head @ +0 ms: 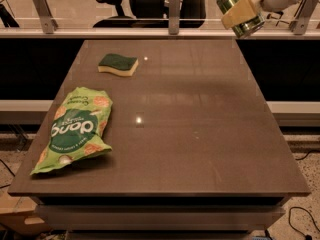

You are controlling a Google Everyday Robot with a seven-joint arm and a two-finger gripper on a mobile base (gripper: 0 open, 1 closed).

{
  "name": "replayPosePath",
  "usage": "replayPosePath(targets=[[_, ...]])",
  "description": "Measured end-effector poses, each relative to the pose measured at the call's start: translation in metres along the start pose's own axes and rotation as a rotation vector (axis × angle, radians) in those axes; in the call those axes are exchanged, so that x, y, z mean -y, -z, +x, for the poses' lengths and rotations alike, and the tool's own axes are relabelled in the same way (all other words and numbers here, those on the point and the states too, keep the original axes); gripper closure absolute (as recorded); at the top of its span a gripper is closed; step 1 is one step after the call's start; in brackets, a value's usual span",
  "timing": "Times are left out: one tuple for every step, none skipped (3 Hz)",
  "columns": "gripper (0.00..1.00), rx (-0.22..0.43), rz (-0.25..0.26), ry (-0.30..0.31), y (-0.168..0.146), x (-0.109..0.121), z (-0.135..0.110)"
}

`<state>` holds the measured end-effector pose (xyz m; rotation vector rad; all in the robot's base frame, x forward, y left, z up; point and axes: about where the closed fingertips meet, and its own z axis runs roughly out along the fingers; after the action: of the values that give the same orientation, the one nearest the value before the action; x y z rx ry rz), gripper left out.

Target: Place green can upright

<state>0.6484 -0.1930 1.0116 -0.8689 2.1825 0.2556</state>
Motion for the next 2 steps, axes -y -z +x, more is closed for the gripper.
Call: replayPosePath(targets=[[1.0, 0.098, -0.042, 0.08, 0.0016, -0.0006, -0.0053], [1.0, 0.167, -0.059, 0.172, 0.0043, -0.004, -0.0091]])
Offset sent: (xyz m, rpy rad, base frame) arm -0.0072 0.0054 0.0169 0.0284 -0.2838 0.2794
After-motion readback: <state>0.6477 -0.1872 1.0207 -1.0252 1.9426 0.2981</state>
